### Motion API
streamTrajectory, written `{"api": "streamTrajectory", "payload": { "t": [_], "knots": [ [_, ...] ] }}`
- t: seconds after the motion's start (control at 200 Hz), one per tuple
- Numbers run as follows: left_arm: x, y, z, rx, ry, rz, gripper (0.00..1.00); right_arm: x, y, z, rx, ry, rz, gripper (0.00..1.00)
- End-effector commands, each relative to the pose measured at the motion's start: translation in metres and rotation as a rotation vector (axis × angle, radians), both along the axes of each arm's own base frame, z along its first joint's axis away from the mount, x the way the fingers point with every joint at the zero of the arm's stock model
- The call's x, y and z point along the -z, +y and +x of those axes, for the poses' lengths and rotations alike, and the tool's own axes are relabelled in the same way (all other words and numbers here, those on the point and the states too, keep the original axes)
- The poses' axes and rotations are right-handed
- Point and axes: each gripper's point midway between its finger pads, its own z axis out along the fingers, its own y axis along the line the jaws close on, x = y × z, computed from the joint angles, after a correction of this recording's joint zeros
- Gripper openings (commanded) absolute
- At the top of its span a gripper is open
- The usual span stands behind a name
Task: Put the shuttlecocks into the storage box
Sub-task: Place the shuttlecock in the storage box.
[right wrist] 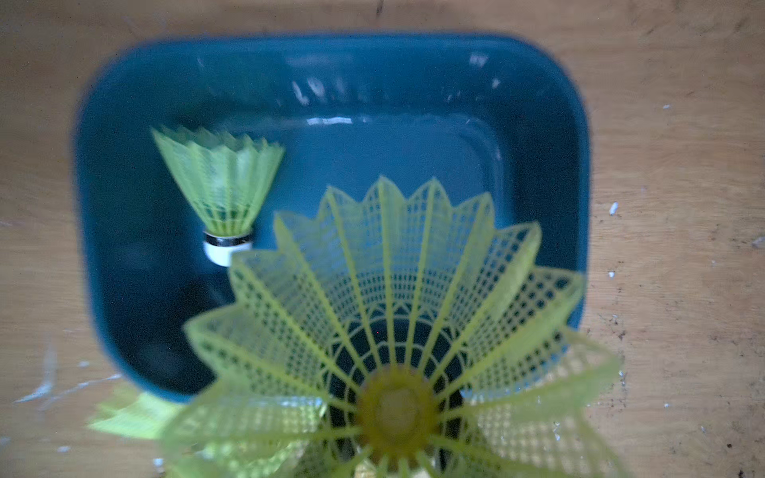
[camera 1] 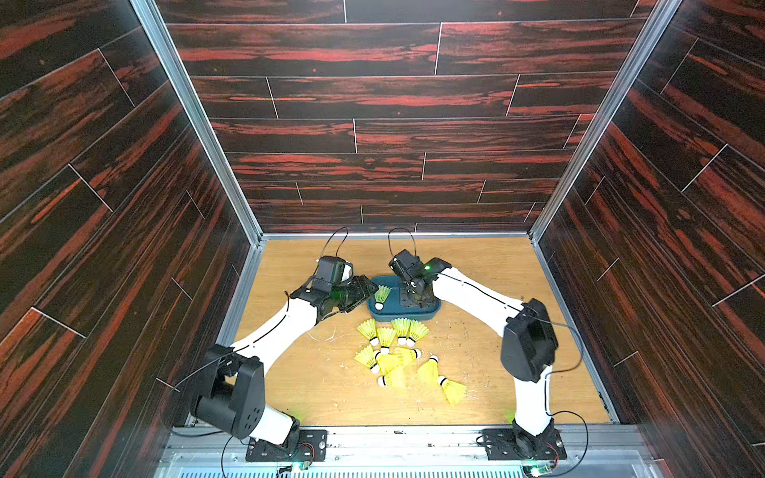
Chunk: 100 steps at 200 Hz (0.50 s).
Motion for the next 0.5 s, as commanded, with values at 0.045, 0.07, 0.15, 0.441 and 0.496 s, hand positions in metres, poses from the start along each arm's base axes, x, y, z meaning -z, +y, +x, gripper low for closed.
{"api": "streamTrajectory", "payload": {
  "t": [0.045, 0.07, 0.15, 0.441, 0.496],
  "knots": [
    [0.004, 0.003, 0.001, -0.008, 0.036, 0.013, 0.67, 0.012, -0.005, 0.001, -0.015, 0.053, -0.064, 0.21],
    [0.006, 0.003, 0.000, -0.009, 0.042, 0.017, 0.67, 0.014, -0.005, 0.002, -0.014, 0.059, -0.067, 0.21],
    [0.009, 0.003, 0.001, -0.006, 0.052, 0.026, 0.67, 0.018, -0.005, 0.006, -0.014, 0.062, -0.076, 0.21],
    [0.012, 0.002, 0.002, 0.010, 0.071, 0.037, 0.67, 0.024, -0.017, 0.021, 0.013, 0.068, -0.139, 0.21],
    [0.014, 0.001, 0.002, 0.013, 0.076, 0.034, 0.67, 0.027, -0.023, 0.022, 0.023, 0.076, -0.154, 0.21]
  ]
}}
